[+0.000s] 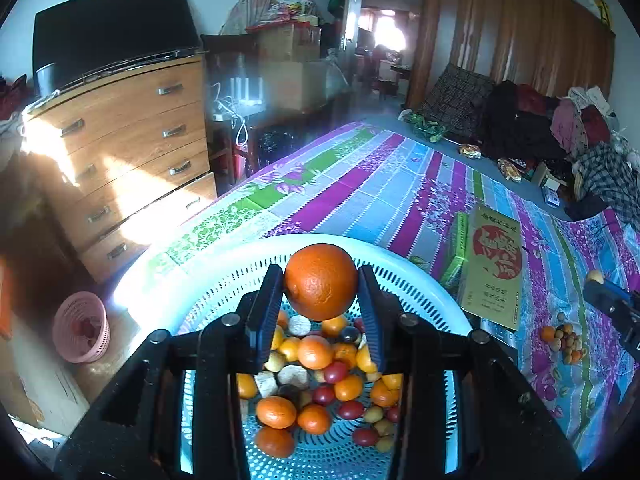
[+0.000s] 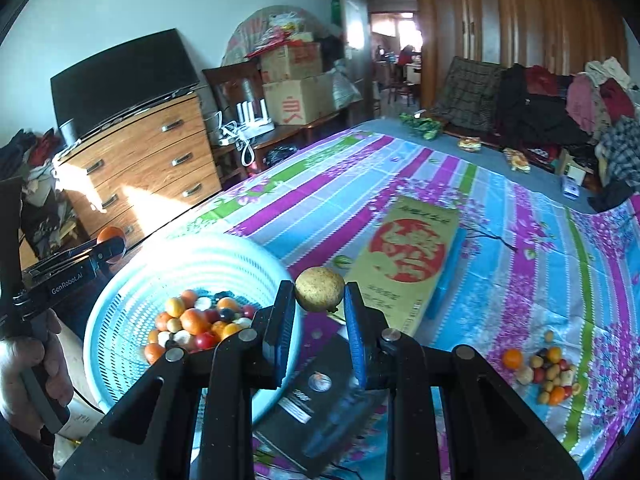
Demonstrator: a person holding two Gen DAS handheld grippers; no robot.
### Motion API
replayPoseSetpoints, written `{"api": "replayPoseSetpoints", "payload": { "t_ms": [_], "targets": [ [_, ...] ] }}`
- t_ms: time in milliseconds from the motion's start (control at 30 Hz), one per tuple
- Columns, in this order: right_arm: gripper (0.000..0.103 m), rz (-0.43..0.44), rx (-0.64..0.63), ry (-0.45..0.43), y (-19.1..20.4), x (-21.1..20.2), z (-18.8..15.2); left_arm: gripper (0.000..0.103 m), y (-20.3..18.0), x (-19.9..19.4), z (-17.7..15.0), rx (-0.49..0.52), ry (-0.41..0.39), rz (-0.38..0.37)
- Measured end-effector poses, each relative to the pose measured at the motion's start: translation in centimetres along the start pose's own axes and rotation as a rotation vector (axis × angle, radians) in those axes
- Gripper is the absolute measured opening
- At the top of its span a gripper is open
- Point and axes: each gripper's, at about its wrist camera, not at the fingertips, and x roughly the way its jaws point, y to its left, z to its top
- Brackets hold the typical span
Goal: Organize fruits
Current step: 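Carry the orange and the tan fruit over the light-blue basket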
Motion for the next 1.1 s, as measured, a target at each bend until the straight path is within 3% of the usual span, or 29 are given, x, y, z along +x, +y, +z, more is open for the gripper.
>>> {"api": "replayPoseSetpoints", "payload": {
  "t_ms": [433, 733, 1100],
  "targets": [
    [0.028, 0.074, -0.039, 0.086, 5.1, 5.4, 0.7, 0.038, 3.5, 2.6, -0.9, -0.023, 0.107, 0.03],
    [0.028, 0.127, -0.02, 0.223, 5.6, 8.8, -0.5, 0.038, 3.7, 3.9, -2.0, -0.002, 0.19, 0.002],
    [0.028, 0.155, -0.024, 0.291, 6.3, 9.9, -1.3, 0.038, 4.5, 4.5, -2.5, 0.003, 0.263, -0.02]
  ]
}}
